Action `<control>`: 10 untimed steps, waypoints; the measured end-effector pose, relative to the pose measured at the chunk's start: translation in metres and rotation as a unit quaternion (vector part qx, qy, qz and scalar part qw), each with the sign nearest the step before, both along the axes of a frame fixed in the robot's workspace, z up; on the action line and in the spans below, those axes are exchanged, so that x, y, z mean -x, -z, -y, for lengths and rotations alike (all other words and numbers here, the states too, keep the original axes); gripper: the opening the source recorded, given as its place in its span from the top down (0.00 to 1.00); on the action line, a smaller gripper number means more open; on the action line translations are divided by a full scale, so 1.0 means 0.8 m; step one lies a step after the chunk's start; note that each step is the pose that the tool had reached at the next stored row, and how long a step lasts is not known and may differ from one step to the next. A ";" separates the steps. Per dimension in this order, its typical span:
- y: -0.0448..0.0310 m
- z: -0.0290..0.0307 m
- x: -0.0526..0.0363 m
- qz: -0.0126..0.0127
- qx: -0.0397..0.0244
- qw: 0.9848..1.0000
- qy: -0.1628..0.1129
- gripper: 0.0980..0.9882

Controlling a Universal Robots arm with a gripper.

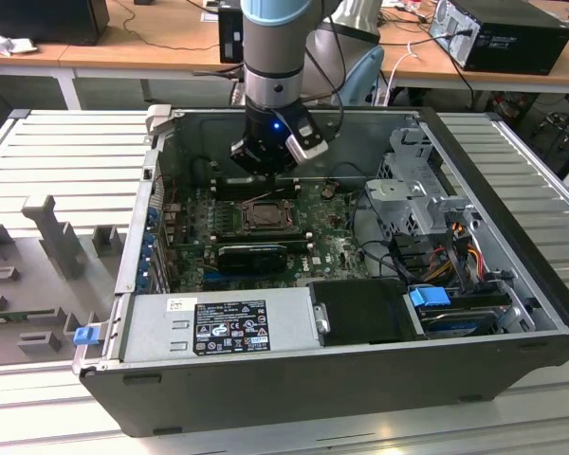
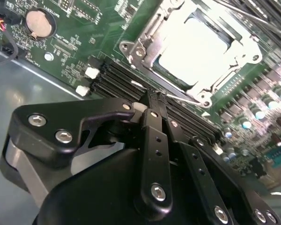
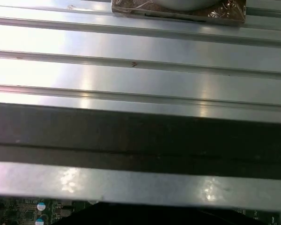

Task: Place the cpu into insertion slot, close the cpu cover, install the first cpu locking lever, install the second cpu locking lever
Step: 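Install the first cpu locking lever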

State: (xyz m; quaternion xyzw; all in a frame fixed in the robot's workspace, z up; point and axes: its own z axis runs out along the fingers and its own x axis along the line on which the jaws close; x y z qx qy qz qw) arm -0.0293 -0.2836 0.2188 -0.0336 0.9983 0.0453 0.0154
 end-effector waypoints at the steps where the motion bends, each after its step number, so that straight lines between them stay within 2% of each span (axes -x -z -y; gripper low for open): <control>1: 0.0016 0.0000 -0.001 0.000 0.000 1.000 -0.001 0.99; 6: 0.0071 0.0000 -0.007 0.000 0.000 1.000 -0.005 0.99; 10: 0.0124 0.0011 -0.008 0.000 0.000 1.000 -0.005 0.99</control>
